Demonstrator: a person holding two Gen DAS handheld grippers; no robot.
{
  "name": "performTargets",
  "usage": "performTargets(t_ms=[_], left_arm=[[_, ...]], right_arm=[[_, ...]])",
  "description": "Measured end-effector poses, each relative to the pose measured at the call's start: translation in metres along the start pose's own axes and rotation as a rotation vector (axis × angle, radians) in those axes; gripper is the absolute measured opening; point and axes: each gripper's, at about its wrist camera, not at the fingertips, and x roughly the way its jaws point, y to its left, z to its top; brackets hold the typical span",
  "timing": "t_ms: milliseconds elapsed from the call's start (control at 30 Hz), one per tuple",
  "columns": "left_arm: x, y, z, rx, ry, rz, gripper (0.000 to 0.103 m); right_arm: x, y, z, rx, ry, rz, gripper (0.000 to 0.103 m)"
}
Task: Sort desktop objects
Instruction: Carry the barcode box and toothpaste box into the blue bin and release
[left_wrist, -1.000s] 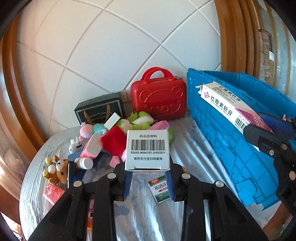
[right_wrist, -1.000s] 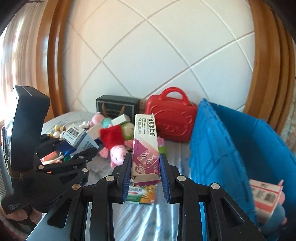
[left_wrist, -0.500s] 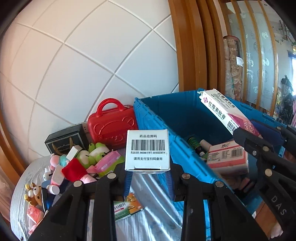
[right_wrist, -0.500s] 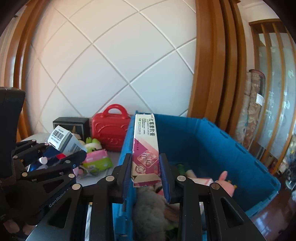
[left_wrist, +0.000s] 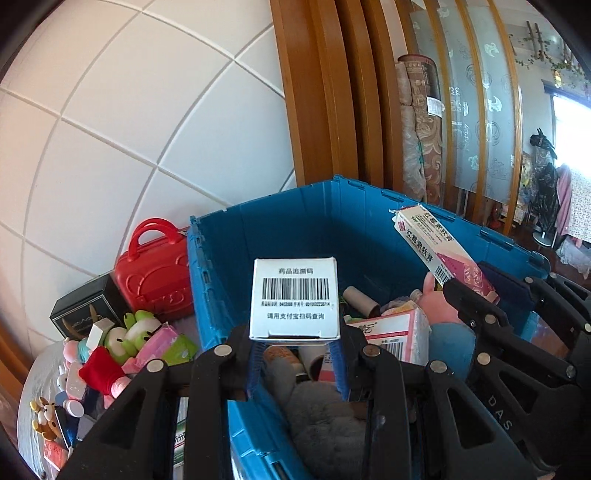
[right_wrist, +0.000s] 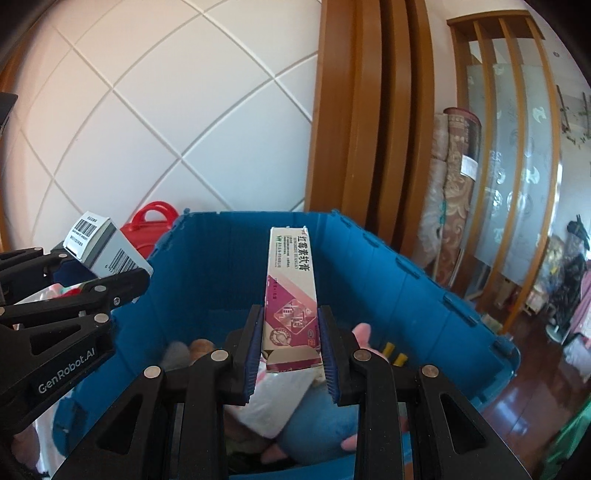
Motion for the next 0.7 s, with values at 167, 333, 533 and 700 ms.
performTargets(t_ms=[167, 333, 533, 700], left_arm=[[0.017, -0.012, 0.006, 0.017, 0.080, 0.006, 0.031], [0.026, -0.010, 0.012, -0.017, 0.142, -0.004, 0.071], [0.028, -0.008, 0.011, -0.034, 0.157, -0.006, 0.074], [0.028, -0.005, 0.011, -0.049, 0.162, -0.006, 0.074]], right_arm=[[0.021, -0.024, 0.005, 0.016, 0.026, -0.022, 0.029], [0.042, -0.036, 0.012, 0.015, 0.052, -0.049, 0.047], [0.043, -0.040, 0.011, 0.020, 0.058, -0.057, 0.082], [0.036, -0.048, 0.009, 0.045, 0.054, -0.064, 0.096]])
